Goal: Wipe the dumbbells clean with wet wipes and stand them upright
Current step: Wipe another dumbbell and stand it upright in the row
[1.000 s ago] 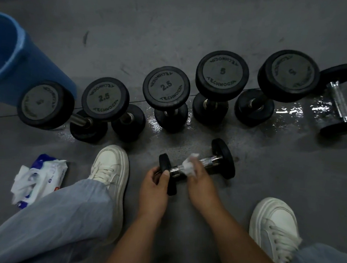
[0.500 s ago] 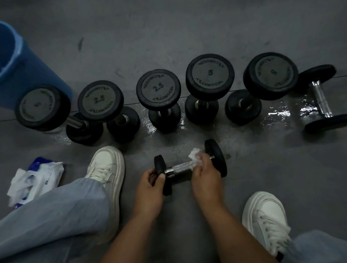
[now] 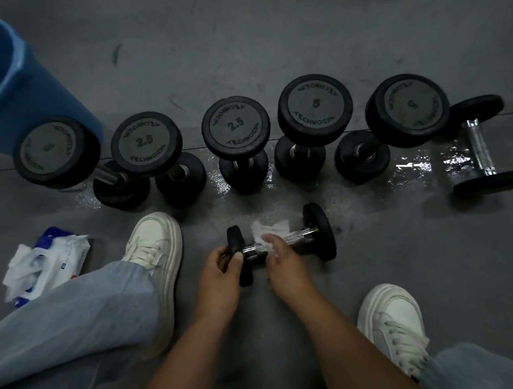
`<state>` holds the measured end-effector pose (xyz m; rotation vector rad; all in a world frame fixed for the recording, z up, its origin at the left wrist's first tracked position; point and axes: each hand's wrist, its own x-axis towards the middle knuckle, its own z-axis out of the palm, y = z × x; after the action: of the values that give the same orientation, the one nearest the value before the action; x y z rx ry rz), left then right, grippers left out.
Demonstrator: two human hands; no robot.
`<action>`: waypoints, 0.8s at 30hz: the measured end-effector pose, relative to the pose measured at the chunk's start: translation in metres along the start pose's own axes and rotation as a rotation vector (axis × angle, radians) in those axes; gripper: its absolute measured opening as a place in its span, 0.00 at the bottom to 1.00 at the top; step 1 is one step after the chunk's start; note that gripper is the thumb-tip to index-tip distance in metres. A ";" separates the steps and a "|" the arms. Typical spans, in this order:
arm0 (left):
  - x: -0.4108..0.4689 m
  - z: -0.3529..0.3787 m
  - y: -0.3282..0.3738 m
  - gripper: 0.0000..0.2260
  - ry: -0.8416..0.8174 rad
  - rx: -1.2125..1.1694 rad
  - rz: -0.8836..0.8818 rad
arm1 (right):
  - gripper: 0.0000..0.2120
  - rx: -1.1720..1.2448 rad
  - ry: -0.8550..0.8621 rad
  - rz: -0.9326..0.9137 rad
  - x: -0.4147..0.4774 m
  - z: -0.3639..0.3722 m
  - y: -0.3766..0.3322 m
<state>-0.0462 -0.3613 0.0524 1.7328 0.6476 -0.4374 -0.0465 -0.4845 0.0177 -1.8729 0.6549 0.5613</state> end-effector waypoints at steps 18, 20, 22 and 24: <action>-0.012 0.001 -0.007 0.08 0.067 0.124 -0.050 | 0.28 -0.026 0.038 -0.014 -0.035 0.009 -0.001; -0.008 0.001 -0.003 0.08 0.079 0.131 -0.051 | 0.27 -0.088 0.115 0.079 -0.025 0.000 0.006; -0.003 0.003 -0.001 0.09 0.093 0.163 -0.050 | 0.26 -0.118 0.036 0.063 -0.023 0.000 0.002; 0.003 0.004 0.002 0.10 0.098 0.195 -0.058 | 0.24 -0.132 -0.036 -0.046 -0.022 0.003 -0.009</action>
<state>-0.0427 -0.3648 0.0508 1.9337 0.7470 -0.4709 -0.0571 -0.4742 0.0371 -1.9909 0.5615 0.6191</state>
